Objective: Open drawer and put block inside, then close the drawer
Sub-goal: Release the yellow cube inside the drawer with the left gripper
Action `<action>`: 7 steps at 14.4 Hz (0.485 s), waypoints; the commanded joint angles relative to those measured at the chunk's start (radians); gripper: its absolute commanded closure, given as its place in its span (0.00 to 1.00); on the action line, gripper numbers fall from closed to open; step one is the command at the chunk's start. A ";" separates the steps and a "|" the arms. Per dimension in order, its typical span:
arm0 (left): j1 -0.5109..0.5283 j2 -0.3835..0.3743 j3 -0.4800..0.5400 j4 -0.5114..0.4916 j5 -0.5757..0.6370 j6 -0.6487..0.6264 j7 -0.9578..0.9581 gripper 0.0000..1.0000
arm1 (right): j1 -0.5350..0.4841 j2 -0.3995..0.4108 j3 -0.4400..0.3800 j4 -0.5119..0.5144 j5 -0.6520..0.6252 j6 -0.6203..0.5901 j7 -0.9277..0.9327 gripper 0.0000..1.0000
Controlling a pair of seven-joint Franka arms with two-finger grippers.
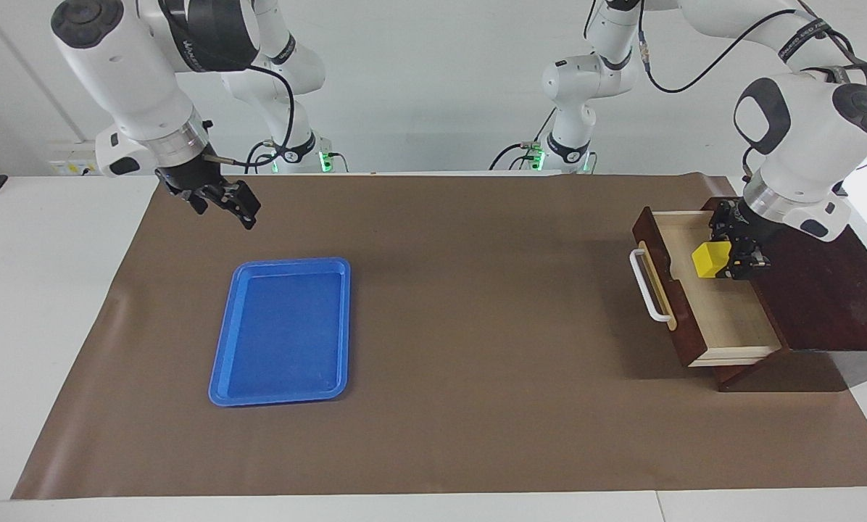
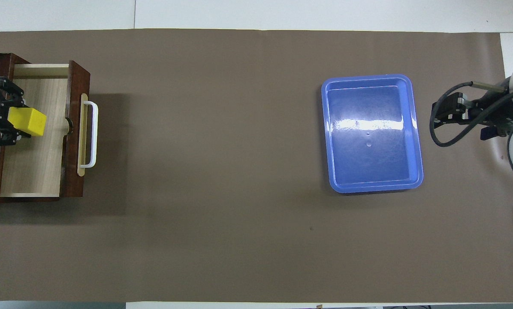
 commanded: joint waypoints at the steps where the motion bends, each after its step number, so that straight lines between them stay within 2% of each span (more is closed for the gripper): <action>1: 0.007 -0.068 -0.009 -0.139 -0.014 0.077 0.018 1.00 | -0.037 -0.028 0.009 -0.058 -0.017 0.011 -0.148 0.00; 7: 0.003 -0.109 -0.011 -0.274 -0.016 0.177 -0.018 1.00 | -0.038 -0.037 0.010 -0.075 -0.016 0.013 -0.163 0.00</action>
